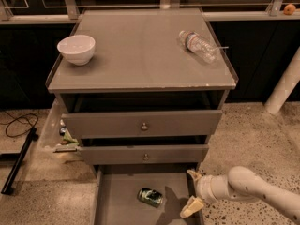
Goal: Pick green can from bottom drawer and place on counter
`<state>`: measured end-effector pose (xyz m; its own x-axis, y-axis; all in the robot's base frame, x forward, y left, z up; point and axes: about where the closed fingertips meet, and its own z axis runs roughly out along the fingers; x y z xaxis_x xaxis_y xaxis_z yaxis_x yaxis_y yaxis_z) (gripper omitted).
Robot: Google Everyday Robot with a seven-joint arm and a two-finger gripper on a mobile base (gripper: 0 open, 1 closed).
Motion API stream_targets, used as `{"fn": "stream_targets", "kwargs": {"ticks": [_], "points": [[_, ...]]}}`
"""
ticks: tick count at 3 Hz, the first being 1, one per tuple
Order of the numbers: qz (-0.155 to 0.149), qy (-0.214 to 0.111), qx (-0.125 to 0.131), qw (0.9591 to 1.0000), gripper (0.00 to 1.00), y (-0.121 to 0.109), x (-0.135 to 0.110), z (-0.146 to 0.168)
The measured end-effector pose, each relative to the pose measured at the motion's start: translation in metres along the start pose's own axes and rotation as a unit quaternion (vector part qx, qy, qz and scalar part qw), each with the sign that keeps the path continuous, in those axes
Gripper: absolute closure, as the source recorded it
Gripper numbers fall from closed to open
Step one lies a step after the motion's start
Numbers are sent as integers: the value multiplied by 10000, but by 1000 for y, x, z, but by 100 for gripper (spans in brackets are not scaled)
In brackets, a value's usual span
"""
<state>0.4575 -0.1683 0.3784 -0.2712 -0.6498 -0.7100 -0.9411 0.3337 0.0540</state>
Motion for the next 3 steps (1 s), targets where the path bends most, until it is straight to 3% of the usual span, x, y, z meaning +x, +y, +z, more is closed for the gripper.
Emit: {"fn": "stream_targets", "kwargs": {"ticks": [2, 3], "points": [[-577, -243, 283, 9976, 0, -13, 16, 32], [-696, -242, 491, 9961, 0, -17, 26, 42]]}}
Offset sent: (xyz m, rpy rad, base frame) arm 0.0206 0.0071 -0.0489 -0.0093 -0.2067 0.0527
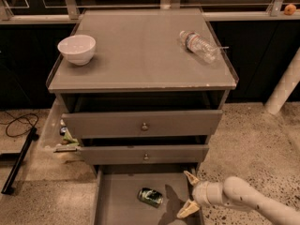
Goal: Pick green can from bottom drawer and place on counter
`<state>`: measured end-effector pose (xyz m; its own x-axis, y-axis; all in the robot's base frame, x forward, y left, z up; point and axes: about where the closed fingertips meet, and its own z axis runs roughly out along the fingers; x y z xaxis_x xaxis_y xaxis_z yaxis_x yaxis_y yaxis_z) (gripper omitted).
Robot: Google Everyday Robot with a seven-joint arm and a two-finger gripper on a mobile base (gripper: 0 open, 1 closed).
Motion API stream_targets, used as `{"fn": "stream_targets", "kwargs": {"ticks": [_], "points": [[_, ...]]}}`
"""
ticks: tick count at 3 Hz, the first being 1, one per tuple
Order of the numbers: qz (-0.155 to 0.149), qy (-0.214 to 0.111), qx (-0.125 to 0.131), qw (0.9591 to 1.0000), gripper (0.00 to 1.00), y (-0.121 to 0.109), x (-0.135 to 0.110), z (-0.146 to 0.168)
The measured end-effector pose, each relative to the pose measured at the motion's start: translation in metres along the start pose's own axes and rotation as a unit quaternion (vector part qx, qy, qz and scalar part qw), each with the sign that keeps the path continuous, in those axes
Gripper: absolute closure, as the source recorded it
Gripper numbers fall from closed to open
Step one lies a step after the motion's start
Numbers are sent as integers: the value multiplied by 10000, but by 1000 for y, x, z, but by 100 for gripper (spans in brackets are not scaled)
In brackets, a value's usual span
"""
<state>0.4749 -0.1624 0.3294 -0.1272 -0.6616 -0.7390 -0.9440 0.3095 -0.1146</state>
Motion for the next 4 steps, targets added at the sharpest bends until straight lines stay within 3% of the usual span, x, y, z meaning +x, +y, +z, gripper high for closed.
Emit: {"fn": "stream_targets", "kwargs": {"ticks": [2, 4], "points": [[59, 31, -53, 10000, 0, 1, 6, 17], [-170, 239, -80, 9995, 0, -2, 24, 72]]}}
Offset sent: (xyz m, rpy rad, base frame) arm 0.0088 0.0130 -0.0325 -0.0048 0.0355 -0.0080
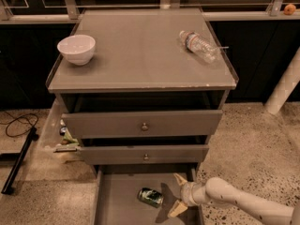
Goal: Pick green can from bottom drawer and place on counter
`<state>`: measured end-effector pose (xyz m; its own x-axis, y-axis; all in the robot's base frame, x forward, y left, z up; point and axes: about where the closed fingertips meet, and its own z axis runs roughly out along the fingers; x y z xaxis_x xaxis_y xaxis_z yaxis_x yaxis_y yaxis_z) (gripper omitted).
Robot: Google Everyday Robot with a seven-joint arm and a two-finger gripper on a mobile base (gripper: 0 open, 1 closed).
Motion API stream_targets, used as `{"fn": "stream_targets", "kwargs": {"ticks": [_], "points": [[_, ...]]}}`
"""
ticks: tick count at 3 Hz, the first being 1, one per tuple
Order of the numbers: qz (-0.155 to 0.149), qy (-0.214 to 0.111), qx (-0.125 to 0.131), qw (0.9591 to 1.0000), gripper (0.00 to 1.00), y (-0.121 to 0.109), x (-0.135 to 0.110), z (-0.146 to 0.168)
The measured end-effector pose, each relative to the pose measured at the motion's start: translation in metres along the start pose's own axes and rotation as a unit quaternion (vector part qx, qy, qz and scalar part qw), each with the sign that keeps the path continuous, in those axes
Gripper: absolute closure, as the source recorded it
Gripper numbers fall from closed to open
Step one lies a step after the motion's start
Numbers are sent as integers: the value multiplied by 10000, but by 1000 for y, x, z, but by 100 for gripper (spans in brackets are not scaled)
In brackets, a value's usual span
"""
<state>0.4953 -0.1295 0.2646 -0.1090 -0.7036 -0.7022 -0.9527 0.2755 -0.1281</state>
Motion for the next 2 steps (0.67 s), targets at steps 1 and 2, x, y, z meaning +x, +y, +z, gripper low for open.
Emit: {"fn": "stream_targets", "kwargs": {"ticks": [1, 2], "points": [[-292, 148, 75, 9994, 0, -2, 0, 29], [-449, 354, 14, 9984, 0, -6, 9, 64]]}}
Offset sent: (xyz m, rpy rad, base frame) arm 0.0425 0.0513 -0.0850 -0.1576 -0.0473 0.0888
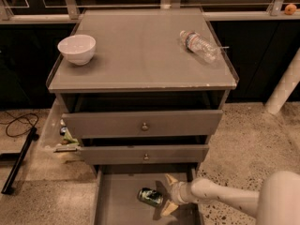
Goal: Pick green can from bottom drawer and place on counter
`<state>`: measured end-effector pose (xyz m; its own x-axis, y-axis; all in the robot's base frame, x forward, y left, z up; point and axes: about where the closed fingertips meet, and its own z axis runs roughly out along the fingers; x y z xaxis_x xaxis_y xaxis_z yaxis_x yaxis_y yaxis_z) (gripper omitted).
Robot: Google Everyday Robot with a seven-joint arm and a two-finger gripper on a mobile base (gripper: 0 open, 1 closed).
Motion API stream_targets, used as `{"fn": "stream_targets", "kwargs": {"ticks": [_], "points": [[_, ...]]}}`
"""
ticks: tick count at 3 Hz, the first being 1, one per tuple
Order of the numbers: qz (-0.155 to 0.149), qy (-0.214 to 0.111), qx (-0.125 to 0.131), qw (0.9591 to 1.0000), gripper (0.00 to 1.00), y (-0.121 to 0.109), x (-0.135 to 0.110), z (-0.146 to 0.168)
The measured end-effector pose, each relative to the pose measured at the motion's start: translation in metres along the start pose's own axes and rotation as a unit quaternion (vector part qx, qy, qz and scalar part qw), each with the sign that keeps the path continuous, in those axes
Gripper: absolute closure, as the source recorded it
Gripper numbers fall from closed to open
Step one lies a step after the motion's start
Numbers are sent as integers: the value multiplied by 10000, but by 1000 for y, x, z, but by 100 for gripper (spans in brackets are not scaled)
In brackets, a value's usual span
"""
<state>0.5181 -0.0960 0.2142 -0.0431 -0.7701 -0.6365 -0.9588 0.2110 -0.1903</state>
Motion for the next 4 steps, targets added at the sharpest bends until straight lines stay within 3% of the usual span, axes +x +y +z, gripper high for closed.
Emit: {"fn": "stream_targets", "kwargs": {"ticks": [2, 4], "points": [[146, 147, -139, 9997, 0, 1, 17, 48], [657, -60, -294, 9974, 0, 5, 32, 71]]}}
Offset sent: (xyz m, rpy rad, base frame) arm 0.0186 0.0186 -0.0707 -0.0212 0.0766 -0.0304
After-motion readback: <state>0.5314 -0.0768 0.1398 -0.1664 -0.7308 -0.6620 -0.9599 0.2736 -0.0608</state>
